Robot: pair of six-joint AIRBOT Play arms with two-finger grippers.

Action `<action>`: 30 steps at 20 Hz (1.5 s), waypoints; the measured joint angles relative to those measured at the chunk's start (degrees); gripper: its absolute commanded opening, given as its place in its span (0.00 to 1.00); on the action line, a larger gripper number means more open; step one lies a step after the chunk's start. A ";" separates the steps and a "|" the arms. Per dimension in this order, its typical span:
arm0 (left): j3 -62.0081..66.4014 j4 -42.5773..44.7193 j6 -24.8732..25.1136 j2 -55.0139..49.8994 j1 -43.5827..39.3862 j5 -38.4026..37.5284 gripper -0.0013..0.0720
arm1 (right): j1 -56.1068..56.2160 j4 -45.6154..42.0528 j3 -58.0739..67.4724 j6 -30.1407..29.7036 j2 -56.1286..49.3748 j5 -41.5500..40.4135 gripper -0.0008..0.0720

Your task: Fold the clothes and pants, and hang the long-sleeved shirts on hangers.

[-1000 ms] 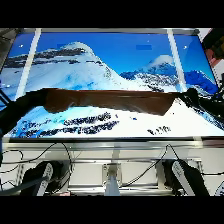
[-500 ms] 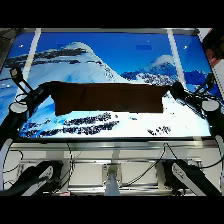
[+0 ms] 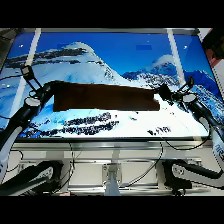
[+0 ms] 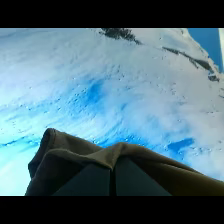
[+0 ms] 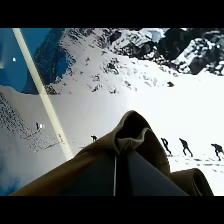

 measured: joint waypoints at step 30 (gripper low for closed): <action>3.13 11.17 -3.87 9.42 25.16 -40.68 0.04 | -7.48 -17.62 2.40 -0.20 5.73 14.78 0.51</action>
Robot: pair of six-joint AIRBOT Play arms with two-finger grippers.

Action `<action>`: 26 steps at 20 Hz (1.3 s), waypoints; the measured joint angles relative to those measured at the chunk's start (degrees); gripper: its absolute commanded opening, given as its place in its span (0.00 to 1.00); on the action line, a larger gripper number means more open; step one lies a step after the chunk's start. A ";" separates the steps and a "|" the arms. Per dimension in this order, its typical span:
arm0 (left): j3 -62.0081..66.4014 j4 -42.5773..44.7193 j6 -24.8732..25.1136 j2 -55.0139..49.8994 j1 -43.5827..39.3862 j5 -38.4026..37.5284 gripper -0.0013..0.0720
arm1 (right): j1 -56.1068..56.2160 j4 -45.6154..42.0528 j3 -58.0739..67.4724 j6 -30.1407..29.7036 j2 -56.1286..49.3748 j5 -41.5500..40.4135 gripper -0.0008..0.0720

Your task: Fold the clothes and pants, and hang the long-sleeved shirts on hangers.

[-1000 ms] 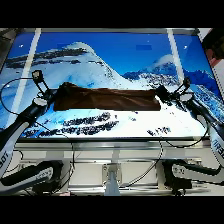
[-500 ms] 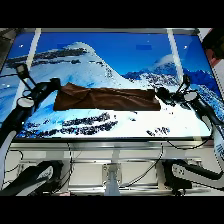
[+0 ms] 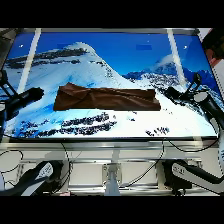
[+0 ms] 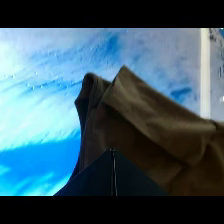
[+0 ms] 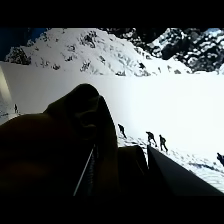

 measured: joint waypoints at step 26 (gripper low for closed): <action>26.16 3.17 -2.60 -38.10 1.29 -26.56 0.97 | -0.35 -0.55 0.00 0.04 0.15 -0.13 0.51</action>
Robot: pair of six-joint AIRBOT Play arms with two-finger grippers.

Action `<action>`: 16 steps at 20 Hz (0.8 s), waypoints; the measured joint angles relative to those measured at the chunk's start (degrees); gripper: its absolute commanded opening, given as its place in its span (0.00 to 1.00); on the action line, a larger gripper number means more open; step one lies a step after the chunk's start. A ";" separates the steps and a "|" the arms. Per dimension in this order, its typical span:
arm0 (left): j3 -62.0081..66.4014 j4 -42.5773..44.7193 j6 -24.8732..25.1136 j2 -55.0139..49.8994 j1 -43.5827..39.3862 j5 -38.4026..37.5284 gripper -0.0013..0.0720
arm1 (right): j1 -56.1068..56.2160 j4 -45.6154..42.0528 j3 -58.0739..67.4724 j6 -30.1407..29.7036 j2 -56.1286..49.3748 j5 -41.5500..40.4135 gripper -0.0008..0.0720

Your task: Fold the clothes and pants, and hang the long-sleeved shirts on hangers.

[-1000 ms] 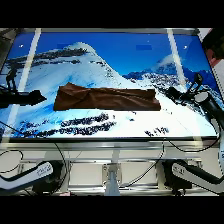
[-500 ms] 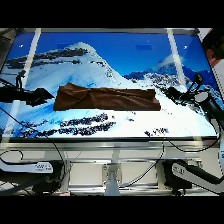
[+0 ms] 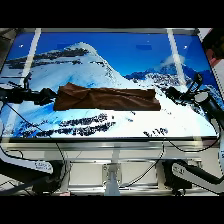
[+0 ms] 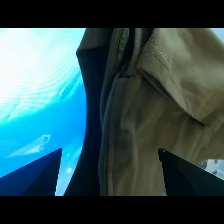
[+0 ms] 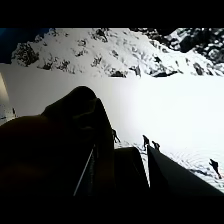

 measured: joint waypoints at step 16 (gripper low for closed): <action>-0.02 -8.72 2.75 -3.78 -11.50 6.43 0.04 | 0.00 1.07 0.00 0.02 0.04 2.03 0.51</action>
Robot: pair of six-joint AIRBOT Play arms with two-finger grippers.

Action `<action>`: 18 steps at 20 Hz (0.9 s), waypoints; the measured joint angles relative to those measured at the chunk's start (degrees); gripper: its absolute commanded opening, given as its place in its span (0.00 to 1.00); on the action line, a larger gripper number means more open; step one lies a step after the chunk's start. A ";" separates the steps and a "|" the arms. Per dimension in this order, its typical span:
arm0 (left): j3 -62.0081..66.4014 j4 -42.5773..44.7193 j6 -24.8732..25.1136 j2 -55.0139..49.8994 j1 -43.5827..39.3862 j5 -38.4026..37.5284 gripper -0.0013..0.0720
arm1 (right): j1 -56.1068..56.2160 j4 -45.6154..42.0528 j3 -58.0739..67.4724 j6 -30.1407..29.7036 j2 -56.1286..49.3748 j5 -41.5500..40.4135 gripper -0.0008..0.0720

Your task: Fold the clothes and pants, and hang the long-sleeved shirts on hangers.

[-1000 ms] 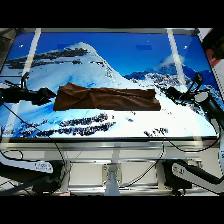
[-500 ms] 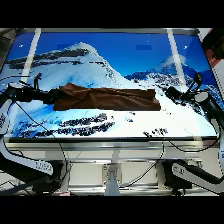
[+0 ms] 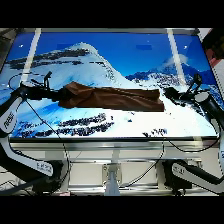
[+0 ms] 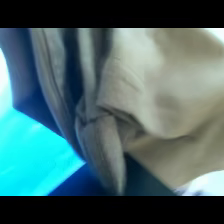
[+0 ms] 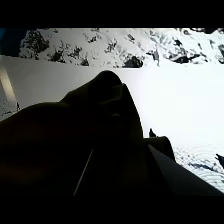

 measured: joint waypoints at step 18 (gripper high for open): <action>0.09 -7.10 -0.68 23.32 -3.10 -6.21 0.04 | 21.86 -0.31 19.50 -3.72 -3.34 -5.29 0.02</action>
